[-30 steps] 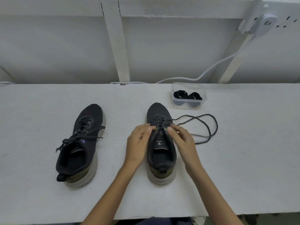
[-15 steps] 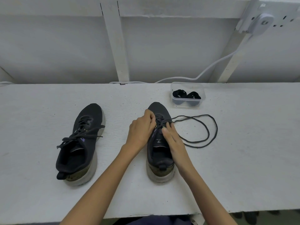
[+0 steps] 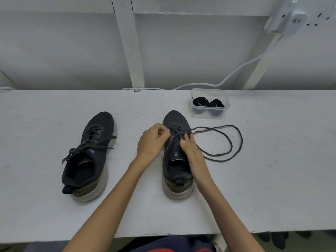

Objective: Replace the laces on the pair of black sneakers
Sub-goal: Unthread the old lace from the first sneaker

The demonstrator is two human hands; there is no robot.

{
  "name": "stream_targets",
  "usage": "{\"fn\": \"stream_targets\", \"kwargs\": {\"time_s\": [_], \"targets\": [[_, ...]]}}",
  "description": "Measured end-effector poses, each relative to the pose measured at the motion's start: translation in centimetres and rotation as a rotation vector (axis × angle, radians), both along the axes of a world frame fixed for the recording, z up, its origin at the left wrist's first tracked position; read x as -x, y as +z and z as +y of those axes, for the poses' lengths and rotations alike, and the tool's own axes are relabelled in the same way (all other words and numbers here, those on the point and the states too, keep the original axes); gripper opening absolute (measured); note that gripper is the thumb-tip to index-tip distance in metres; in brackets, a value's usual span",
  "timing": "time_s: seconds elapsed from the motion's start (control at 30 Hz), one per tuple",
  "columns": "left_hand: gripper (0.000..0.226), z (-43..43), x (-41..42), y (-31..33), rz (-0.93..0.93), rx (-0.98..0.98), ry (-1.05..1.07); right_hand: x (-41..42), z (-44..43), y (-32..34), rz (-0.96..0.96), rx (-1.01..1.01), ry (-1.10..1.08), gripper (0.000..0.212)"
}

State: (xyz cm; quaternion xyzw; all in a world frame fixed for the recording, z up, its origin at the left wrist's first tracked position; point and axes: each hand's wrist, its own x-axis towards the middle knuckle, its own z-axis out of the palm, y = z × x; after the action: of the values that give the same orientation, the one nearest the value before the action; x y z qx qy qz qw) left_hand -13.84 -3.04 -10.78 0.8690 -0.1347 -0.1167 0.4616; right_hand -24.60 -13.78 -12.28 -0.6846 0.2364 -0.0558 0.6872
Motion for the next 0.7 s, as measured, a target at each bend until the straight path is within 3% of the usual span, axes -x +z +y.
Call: {"fn": "stream_targets", "kwargs": {"time_s": [0.1, 0.27, 0.37, 0.53, 0.7], "targets": [[0.012, 0.0, -0.7, 0.2, 0.009, 0.059, 0.105, 0.1, 0.0, 0.1, 0.006, -0.008, 0.003, 0.072], [0.034, 0.4, 0.9, -0.9, 0.114, 0.098, -0.004, 0.1, 0.0, 0.0, 0.003, -0.003, -0.010, 0.065], [0.025, 0.5, 1.0, -1.1, 0.068, 0.125, -0.023, 0.0, 0.1, 0.2, 0.005, -0.004, -0.014, 0.066], [0.019, 0.8, -0.5, 0.2, 0.088, 0.306, 0.204, 0.2, 0.0, 0.4, 0.016, 0.000, -0.006, 0.059], [0.024, 0.5, 1.2, -1.0, 0.143, 0.178, 0.034, 0.1, 0.1, 0.4, 0.005, 0.011, -0.011, 0.058]]}}
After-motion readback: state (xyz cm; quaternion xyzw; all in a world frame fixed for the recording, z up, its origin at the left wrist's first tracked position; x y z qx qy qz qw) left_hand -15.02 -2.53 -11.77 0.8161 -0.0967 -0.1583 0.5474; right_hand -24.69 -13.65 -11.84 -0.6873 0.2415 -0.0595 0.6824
